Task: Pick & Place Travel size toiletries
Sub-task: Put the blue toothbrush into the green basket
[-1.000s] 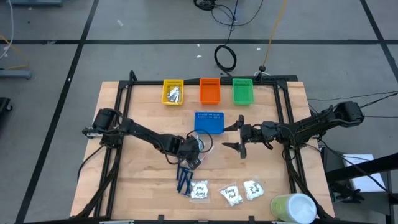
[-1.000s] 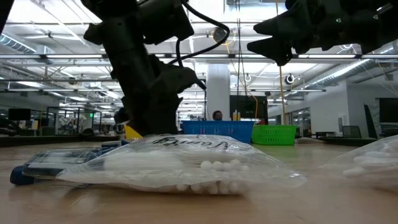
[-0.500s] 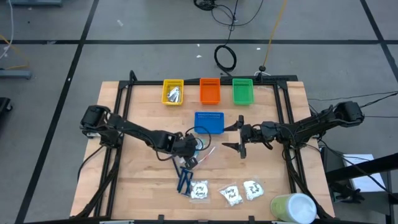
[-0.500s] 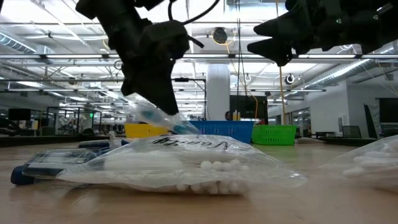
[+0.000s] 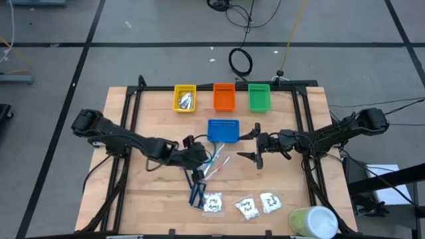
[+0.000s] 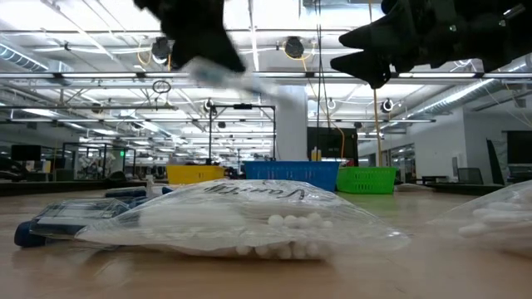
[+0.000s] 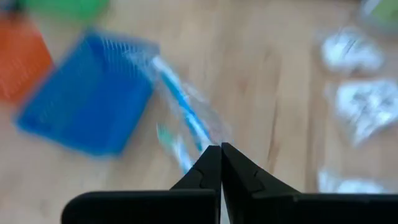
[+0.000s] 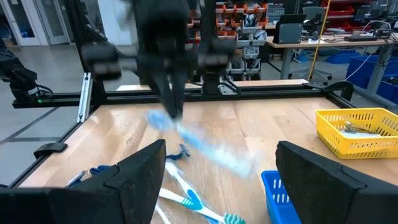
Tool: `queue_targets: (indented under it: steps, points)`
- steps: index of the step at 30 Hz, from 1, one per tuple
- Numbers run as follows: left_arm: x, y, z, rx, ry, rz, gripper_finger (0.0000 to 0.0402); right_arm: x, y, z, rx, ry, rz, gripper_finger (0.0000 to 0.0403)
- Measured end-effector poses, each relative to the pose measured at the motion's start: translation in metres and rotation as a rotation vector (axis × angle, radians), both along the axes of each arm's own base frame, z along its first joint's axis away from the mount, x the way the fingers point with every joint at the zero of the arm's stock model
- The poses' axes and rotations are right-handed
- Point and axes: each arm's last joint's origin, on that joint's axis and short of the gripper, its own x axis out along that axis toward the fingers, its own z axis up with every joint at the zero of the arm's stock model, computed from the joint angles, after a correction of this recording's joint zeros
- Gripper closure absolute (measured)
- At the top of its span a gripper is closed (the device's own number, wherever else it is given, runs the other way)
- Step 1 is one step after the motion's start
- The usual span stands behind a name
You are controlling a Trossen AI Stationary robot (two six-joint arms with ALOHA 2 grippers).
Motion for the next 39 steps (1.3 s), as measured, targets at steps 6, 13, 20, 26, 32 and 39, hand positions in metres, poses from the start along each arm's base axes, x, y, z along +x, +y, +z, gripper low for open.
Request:
queue_targets:
  steps: [6,13,20,26,32,39]
  points:
    - [0.002,-0.003,0.043,0.229,-0.279,-0.143,0.0401,0.0,0.0,0.006,0.016,-0.063,-0.001,0.0115]
    - [0.018,0.009,0.064,0.264,-0.537,-0.309,0.0402,0.004,0.002,0.011,0.074,-0.169,0.009,0.0115]
    - [0.03,0.014,0.054,0.245,-0.557,-0.342,0.0402,0.011,0.006,0.015,0.125,-0.351,0.109,0.0115]
    - [0.03,0.014,0.054,0.252,-0.555,-0.345,0.0401,0.016,0.007,0.014,0.14,-0.423,0.149,0.0115]
    - [0.03,0.014,0.052,0.253,-0.534,-0.348,0.0402,0.031,0.011,0.02,0.127,-0.436,0.201,0.0134]
    - [0.03,0.013,0.05,0.238,-0.522,-0.347,0.0401,0.036,0.015,0.021,0.098,-0.416,0.272,0.0293]
